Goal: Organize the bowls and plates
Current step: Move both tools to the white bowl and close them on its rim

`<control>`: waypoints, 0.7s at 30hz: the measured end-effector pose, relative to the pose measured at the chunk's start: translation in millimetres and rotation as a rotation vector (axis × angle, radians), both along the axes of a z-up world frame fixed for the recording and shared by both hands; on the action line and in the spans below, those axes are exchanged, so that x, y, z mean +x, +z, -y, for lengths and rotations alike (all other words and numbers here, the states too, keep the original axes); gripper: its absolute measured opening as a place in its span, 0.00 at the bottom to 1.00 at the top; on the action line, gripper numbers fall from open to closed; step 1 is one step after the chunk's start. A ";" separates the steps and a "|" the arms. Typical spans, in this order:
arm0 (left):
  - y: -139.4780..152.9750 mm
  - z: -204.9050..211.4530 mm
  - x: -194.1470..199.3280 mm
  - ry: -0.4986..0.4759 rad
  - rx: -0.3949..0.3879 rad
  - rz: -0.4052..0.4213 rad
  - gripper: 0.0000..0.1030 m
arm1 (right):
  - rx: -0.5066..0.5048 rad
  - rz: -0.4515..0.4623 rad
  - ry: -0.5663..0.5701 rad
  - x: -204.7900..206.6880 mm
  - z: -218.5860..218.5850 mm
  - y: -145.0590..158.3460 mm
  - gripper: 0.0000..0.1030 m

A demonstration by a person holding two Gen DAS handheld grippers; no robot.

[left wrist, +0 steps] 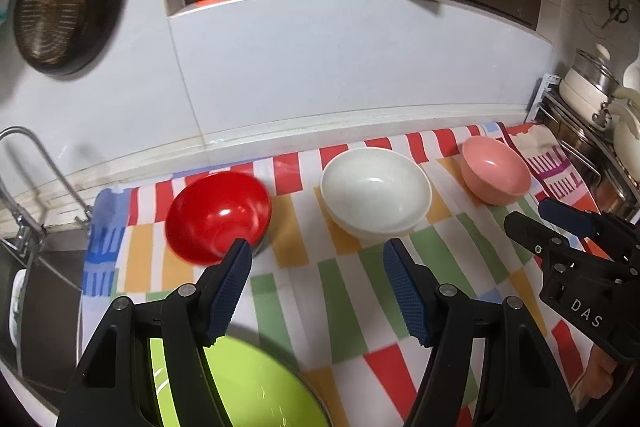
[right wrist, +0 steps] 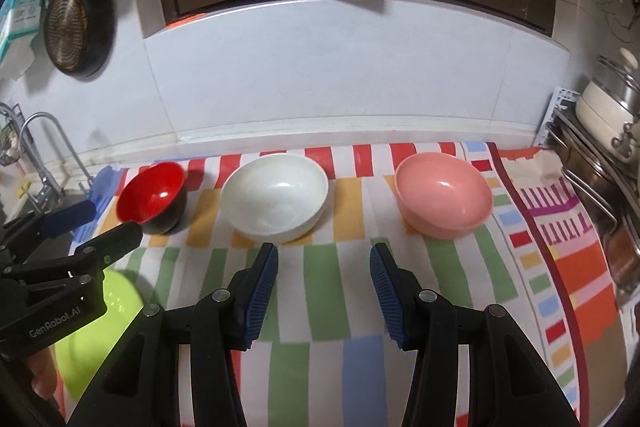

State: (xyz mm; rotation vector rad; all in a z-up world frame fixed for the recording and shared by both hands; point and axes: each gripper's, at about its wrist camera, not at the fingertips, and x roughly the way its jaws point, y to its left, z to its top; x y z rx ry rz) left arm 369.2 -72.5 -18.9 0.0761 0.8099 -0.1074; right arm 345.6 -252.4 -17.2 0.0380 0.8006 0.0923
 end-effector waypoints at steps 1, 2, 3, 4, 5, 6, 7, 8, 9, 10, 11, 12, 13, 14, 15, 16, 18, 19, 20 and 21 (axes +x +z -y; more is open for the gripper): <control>-1.1 0.8 7.4 -0.002 -0.001 -0.002 0.65 | 0.004 -0.004 -0.001 5.9 0.6 -1.3 0.48; -2.7 1.4 15.6 -0.001 0.001 -0.006 0.65 | 0.007 -0.009 -0.002 11.5 1.2 -2.4 0.48; -3.5 1.9 21.6 0.000 -0.001 -0.008 0.65 | 0.015 -0.018 -0.003 20.0 1.8 -4.8 0.48; -4.6 2.4 25.8 -0.001 -0.003 -0.009 0.65 | 0.022 -0.024 -0.003 25.8 2.3 -6.8 0.48; -6.9 3.2 33.6 -0.002 -0.002 -0.011 0.65 | 0.029 -0.032 -0.003 32.2 2.9 -9.3 0.48; -8.3 3.8 37.8 -0.002 0.000 -0.013 0.63 | 0.035 -0.040 -0.005 38.8 3.8 -12.0 0.48; -11.1 4.5 45.1 -0.001 0.002 -0.017 0.62 | 0.039 -0.045 -0.005 43.5 5.0 -14.4 0.48; -12.9 5.1 49.2 -0.001 0.003 -0.021 0.61 | 0.047 -0.055 -0.007 50.8 5.7 -17.9 0.48; -15.5 5.3 55.3 -0.002 0.002 -0.027 0.61 | 0.053 -0.064 -0.009 56.6 6.3 -20.9 0.48; -18.2 5.5 61.5 -0.002 0.002 -0.032 0.60 | 0.057 -0.070 -0.010 60.1 6.6 -23.0 0.48; -20.8 6.4 67.1 -0.002 0.003 -0.037 0.59 | 0.063 -0.076 -0.010 65.3 7.0 -25.5 0.48; -22.3 7.5 70.8 -0.003 0.006 -0.040 0.58 | 0.065 -0.084 -0.012 71.9 7.0 -28.8 0.48; -24.9 8.6 76.7 -0.004 0.010 -0.045 0.58 | 0.065 -0.088 -0.012 76.7 6.8 -30.6 0.48; -27.1 9.9 80.9 -0.006 0.015 -0.049 0.58 | 0.064 -0.091 -0.011 81.9 5.9 -32.8 0.48; -30.6 11.4 87.5 -0.007 0.022 -0.059 0.57 | 0.062 -0.096 -0.011 86.0 5.8 -34.8 0.48; -33.3 12.3 92.0 -0.008 0.024 -0.065 0.56 | 0.062 -0.104 -0.011 91.3 5.3 -37.6 0.48; -41.2 14.5 102.8 -0.013 0.030 -0.085 0.55 | 0.062 -0.119 -0.006 100.5 4.7 -42.5 0.47; -44.8 15.3 106.9 -0.012 0.033 -0.094 0.54 | 0.063 -0.131 -0.006 106.0 4.2 -46.2 0.47; -50.1 16.4 112.3 -0.013 0.033 -0.109 0.53 | 0.066 -0.141 -0.004 111.2 3.6 -49.7 0.47; -53.9 17.4 115.8 -0.013 0.031 -0.121 0.52 | 0.068 -0.152 -0.005 115.9 3.6 -53.4 0.47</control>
